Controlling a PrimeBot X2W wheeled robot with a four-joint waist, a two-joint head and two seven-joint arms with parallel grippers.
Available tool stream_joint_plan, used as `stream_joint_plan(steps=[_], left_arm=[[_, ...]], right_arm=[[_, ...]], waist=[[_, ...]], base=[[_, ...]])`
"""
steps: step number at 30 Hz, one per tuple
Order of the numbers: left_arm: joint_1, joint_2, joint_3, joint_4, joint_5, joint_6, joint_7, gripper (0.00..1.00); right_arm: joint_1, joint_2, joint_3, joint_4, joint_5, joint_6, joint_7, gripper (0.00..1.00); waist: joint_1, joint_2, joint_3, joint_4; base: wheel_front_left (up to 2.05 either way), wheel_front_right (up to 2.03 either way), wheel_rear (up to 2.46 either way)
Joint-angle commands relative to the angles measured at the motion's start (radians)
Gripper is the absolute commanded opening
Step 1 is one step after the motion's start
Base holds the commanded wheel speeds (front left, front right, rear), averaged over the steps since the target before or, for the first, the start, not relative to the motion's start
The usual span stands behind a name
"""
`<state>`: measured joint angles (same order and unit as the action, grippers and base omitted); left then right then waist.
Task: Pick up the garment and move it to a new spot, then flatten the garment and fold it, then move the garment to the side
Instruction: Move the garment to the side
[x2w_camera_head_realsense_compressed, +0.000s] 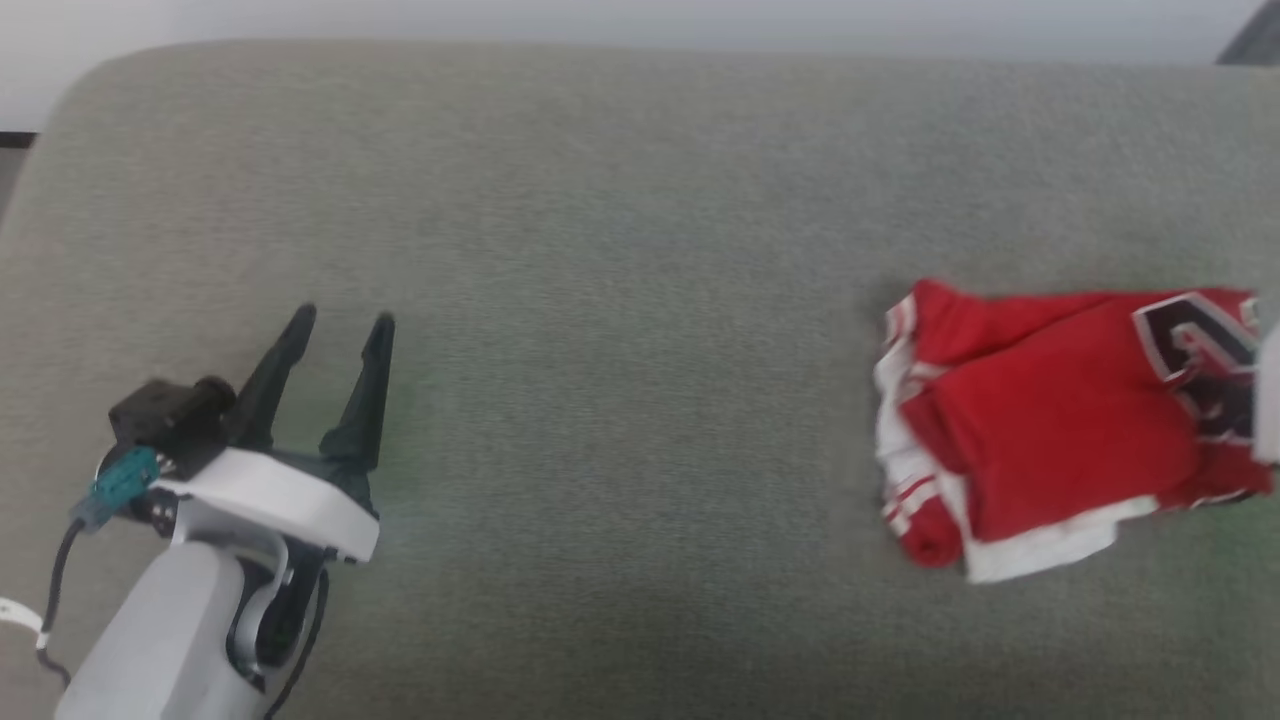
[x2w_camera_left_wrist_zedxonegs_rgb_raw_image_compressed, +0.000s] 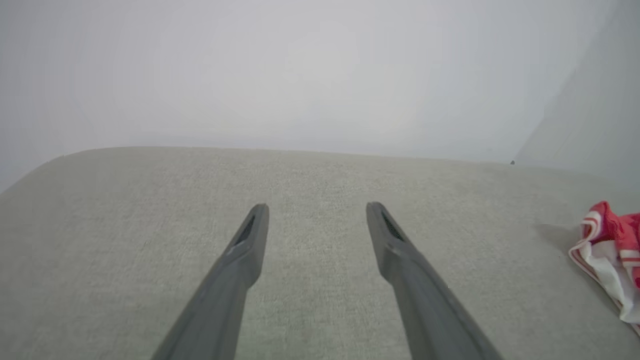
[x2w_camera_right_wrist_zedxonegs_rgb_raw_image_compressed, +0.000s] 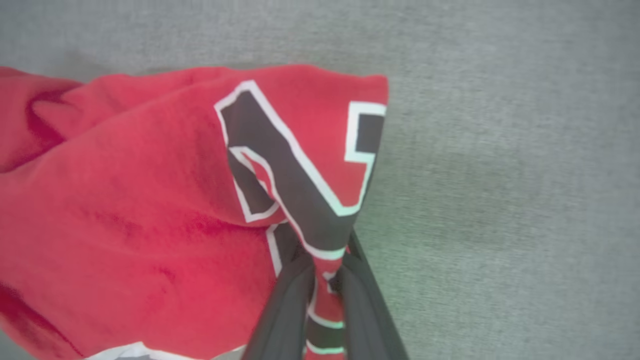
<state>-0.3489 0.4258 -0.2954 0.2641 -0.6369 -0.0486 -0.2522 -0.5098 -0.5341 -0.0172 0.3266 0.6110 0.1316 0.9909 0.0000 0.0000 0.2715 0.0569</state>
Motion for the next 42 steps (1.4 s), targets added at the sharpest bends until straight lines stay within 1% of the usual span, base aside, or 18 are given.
stream_joint_plan(steps=[1, 3, 8, 9, 20, 28, 32, 42], left_arm=[[-0.026, -0.008, -0.004, -0.003, 0.005, -0.002, -0.001, 1.00], [-0.041, -0.011, -0.013, -0.006, 0.017, 0.001, -0.002, 1.00], [-0.092, -0.015, -0.031, -0.006, 0.033, -0.008, 0.000, 1.00], [-0.092, -0.015, -0.031, -0.006, 0.033, -0.008, 0.000, 1.00], [-0.203, -0.026, -0.080, -0.012, 0.069, -0.028, 0.009, 1.00], [-0.268, -0.035, -0.110, -0.010, 0.090, -0.036, 0.019, 1.00], [-0.297, -0.043, -0.127, -0.006, 0.098, -0.041, 0.020, 1.00], [-0.345, -0.064, -0.158, 0.016, 0.107, -0.052, 0.014, 1.00]], right_arm=[[-0.026, -0.016, -0.013, 0.016, -0.016, -0.002, -0.010, 0.00], [-0.050, -0.034, -0.026, 0.031, -0.024, -0.002, -0.020, 0.00], [-0.109, -0.079, -0.046, 0.076, -0.051, -0.002, -0.062, 0.00], [-0.109, -0.079, -0.046, 0.076, -0.051, -0.002, -0.062, 0.00], [-0.223, -0.203, -0.035, 0.188, -0.129, -0.002, -0.241, 0.00], [-0.307, -0.286, 0.006, 0.289, -0.217, -0.002, -0.394, 0.00], [-0.346, -0.299, 0.012, 0.361, -0.250, -0.002, -0.453, 0.00], [-0.429, -0.260, 0.031, 0.542, -0.310, -0.002, -0.578, 0.00]], waist=[[0.0000, 0.0000, 0.025, -0.031], [0.0000, 0.0000, 0.040, -0.051], [0.0000, 0.0000, 0.079, -0.097], [0.0000, 0.0000, 0.079, -0.097], [0.0000, 0.0000, 0.164, -0.179], [0.0000, 0.0000, 0.220, -0.208], [0.0000, 0.0000, 0.246, -0.208], [0.0000, 0.0000, 0.292, -0.172]], base=[[0.00, 0.00, 0.00], [0.00, 0.00, 0.00], [0.00, 0.00, 0.00], [0.00, 0.00, 0.00], [0.00, 0.00, 0.00], [0.00, 0.00, 0.00], [0.00, 0.00, 0.00], [0.00, 0.00, 0.00]])
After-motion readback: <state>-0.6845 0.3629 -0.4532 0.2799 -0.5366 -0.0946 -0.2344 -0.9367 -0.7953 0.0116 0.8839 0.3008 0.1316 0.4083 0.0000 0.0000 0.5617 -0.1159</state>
